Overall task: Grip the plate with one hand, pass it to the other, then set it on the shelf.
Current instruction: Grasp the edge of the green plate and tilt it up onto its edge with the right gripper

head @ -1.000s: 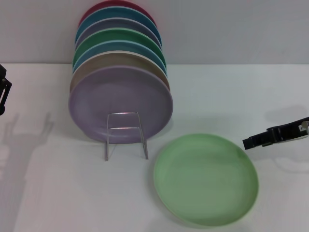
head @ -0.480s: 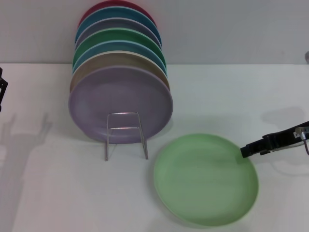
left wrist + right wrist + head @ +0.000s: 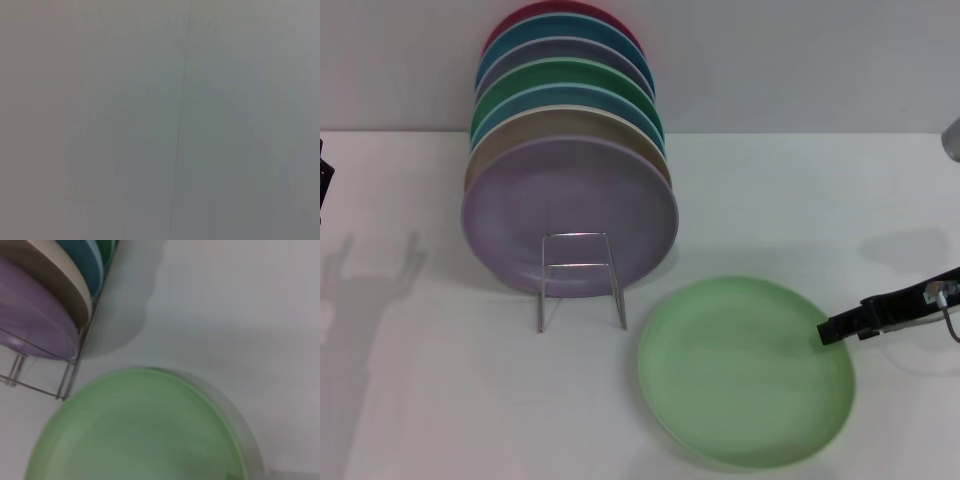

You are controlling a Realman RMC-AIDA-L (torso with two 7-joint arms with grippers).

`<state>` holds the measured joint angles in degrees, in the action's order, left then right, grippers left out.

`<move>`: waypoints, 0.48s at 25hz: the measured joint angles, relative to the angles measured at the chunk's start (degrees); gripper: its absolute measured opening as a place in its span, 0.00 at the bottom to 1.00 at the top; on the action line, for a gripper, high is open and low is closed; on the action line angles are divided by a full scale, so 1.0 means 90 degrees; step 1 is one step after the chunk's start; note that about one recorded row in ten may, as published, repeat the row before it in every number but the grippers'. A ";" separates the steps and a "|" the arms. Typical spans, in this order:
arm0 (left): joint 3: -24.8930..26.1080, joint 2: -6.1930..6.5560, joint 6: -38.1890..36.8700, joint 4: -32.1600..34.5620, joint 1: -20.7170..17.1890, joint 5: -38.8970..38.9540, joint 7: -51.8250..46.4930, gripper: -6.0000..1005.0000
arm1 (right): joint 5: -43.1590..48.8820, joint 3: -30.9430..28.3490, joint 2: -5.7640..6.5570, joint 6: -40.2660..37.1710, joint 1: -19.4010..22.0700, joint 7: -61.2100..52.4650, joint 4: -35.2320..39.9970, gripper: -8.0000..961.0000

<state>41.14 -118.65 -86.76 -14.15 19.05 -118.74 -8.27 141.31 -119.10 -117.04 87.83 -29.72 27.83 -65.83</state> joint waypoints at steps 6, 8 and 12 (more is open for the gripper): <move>0.0010 0.0005 -0.0008 0.0004 0.0003 0.0000 0.0000 0.84 | 0.0006 -0.0003 -0.0045 -0.0080 -0.0029 -0.0001 0.0161 0.64; 0.0019 0.0008 -0.0009 0.0008 0.0003 0.0000 0.0000 0.84 | 0.0010 -0.0003 -0.0067 -0.0098 -0.0036 -0.0002 0.0190 0.64; 0.0051 0.0009 -0.0008 0.0009 0.0001 0.0000 0.0000 0.84 | 0.0018 -0.0001 -0.0116 -0.0140 -0.0039 -0.0005 0.0204 0.63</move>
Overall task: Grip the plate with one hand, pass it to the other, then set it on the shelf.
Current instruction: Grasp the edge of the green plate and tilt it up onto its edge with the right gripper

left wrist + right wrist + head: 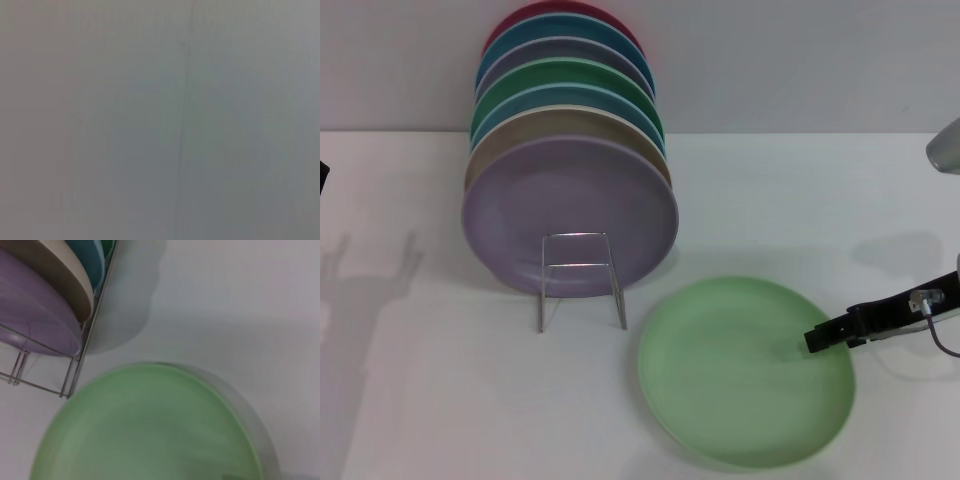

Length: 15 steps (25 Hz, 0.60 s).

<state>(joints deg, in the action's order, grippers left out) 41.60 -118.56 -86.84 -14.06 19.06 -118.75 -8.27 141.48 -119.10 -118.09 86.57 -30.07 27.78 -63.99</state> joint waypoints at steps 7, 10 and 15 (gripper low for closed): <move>0.0069 0.0002 -0.0001 0.0000 -0.0024 0.0000 0.0000 0.84 | 0.0017 0.0001 -0.0005 -0.0124 -0.0003 -0.0011 0.0159 0.63; 0.0112 0.0010 -0.0008 0.0009 -0.0018 0.0001 0.0000 0.84 | 0.0054 0.0005 -0.0019 -0.0164 -0.0005 -0.0019 0.0165 0.63; 0.0126 0.0011 -0.0010 0.0022 -0.0011 0.0001 0.0000 0.84 | 0.0097 0.0012 -0.0033 -0.0206 -0.0026 -0.0043 0.0226 0.63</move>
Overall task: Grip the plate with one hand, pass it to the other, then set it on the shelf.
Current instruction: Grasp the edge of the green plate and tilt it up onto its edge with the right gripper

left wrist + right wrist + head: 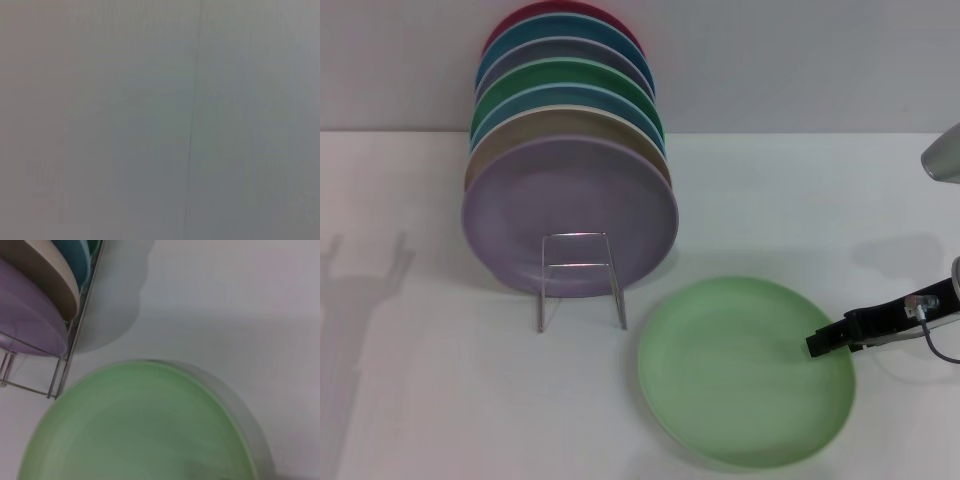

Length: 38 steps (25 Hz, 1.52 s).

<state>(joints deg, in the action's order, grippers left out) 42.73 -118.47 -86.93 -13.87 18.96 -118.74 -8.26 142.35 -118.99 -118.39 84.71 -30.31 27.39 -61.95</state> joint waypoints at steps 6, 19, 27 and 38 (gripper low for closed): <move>0.0002 0.0000 0.0000 0.0020 0.0011 0.0000 0.0000 0.84 | 0.0004 -0.0001 0.0000 -0.0037 -0.0067 0.0000 0.0092 0.50; 0.0087 0.0000 0.0000 0.0007 0.0012 0.0000 0.0000 0.84 | 0.0097 -0.0002 0.0021 -0.0091 -0.0158 -0.0001 0.0203 0.27; 0.0089 -0.0001 0.0000 0.0005 0.0005 0.0000 0.0000 0.84 | 0.0125 -0.0002 0.0020 -0.0131 -0.0222 0.0024 0.0303 0.24; 0.0086 -0.0001 0.0000 -0.0016 -0.0032 0.0000 0.0000 0.84 | 0.0141 0.0009 0.0010 -0.0137 -0.0221 0.0054 0.0388 0.21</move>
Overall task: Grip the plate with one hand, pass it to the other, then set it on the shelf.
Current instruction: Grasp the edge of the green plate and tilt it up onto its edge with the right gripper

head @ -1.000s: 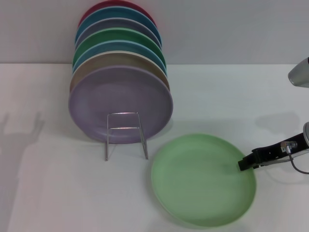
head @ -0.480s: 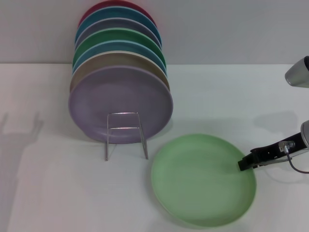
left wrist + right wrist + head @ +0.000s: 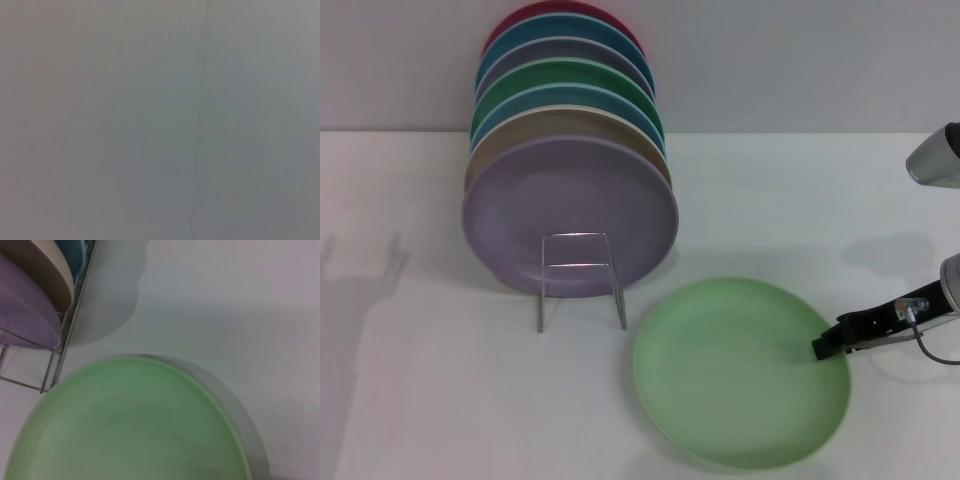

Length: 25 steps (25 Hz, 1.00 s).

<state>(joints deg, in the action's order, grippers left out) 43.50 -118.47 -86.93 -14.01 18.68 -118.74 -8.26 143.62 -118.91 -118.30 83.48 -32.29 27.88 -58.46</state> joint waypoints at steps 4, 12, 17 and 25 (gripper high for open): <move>-0.0001 0.0000 -0.0003 -0.0003 -0.0006 0.0000 0.0000 0.84 | 0.0000 0.0046 -0.0023 -0.0036 0.0024 0.0093 -0.0027 0.20; -0.0001 0.0000 -0.0044 0.0002 -0.0017 0.0000 0.0000 0.84 | 0.0000 0.0077 -0.0029 -0.0058 0.0020 0.0116 0.0011 0.12; 0.0000 0.0000 -0.0108 0.0033 -0.0024 0.0000 0.0000 0.84 | 0.0000 0.0092 -0.0029 -0.0038 0.0038 0.0269 -0.0017 0.13; 0.0002 0.0000 -0.0108 0.0036 0.0008 -0.0001 0.0000 0.84 | 0.0000 0.0094 -0.0029 -0.0006 0.0050 0.0464 -0.0248 0.04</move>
<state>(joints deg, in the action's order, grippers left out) 43.52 -118.47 -87.90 -13.69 18.74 -118.75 -8.26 143.62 -118.06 -118.56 83.43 -31.84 32.05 -60.70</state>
